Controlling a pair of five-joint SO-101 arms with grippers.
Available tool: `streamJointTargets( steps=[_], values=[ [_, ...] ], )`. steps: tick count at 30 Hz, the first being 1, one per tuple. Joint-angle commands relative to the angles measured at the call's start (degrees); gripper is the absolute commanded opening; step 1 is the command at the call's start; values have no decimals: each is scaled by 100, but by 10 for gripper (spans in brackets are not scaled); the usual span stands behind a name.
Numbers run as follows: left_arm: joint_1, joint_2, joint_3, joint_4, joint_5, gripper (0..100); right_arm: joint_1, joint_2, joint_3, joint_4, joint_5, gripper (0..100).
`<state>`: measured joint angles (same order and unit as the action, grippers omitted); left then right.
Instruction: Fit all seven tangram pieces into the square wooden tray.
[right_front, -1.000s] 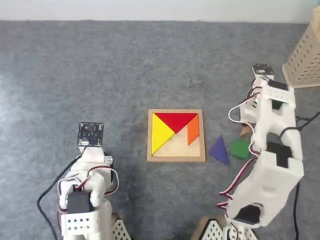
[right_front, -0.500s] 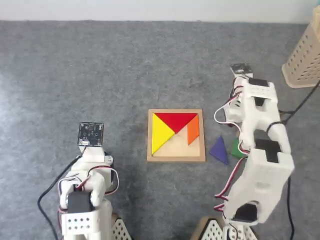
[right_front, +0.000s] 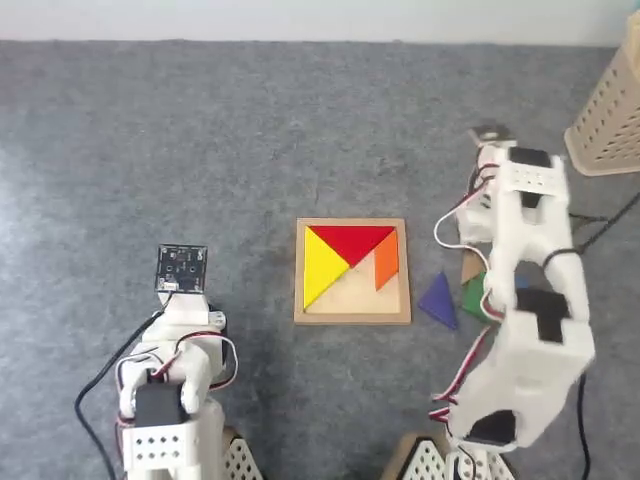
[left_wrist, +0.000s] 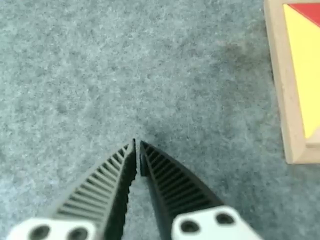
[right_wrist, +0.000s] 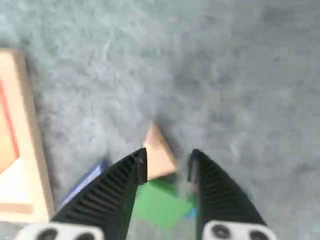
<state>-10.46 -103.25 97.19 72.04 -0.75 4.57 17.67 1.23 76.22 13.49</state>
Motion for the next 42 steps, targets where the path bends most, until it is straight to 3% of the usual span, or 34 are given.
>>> streamJointTargets(
  steps=[1, 9, 23, 26, 30, 37, 42],
  values=[
    [18, -97, -66, 26, 44, 12, -40, -884, 220, 75, 44, 166],
    [18, -97, -66, 26, 44, 12, 31, -277, 738, -655, 44, 166],
    [18, -97, -66, 26, 44, 12, -13, 646, 158, -497, 123, 166],
    [18, -97, -66, 26, 44, 12, -110, 409, 167, -356, 105, 112],
    [18, -97, -66, 26, 44, 12, -330, 48, 176, -233, -158, 2],
    [18, -97, -66, 26, 44, 12, -892, -1007, 176, 259, -545, 6],
    [18, -97, -66, 26, 44, 12, -1956, -1833, 185, 453, -1011, 6]
  ],
)
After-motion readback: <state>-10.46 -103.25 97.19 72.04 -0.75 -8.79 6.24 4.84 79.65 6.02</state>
